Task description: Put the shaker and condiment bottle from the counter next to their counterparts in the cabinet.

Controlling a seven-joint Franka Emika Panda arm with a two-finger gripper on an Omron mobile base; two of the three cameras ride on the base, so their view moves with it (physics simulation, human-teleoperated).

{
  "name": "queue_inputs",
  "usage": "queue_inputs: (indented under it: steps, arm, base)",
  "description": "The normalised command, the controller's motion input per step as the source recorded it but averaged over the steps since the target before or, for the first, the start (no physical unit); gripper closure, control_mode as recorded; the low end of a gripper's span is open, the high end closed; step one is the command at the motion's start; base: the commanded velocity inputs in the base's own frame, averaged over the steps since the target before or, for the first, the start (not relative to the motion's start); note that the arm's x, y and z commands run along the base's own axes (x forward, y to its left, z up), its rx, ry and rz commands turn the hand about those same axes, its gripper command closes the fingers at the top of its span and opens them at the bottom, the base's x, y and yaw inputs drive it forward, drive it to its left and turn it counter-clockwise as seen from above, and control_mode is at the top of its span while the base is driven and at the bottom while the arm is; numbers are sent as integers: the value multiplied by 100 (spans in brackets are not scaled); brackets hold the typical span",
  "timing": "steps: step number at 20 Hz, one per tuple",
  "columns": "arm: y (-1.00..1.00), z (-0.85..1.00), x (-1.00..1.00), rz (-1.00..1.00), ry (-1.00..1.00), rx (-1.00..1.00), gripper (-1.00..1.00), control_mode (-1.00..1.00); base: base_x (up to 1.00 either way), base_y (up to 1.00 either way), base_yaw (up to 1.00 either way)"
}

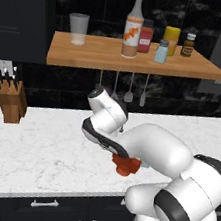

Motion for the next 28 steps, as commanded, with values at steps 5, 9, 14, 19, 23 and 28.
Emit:
queue_inputs:
  steps: [5, 9, 14, 19, 23, 28]
  arm:
    - [27, -6, 25, 14, 35, 0, -100, -100]
    - [46, -5, 22, 8, 37, -1, -100, -100]
    - [11, -10, 7, 9, 18, -1, -100, -100]
    - [0, -21, 0, 9, 1, 0, -100, -100]
    - [0, -17, -16, 3, 0, 0, -100, -100]
    - [0, -4, -27, 1, 0, 0, -100, -100]
  base:
    - [0, 0, 0]
    - [0, 0, 0]
    - [0, 0, 0]
    - [0, 0, 0]
    - [0, 0, 0]
    - [0, 0, 0]
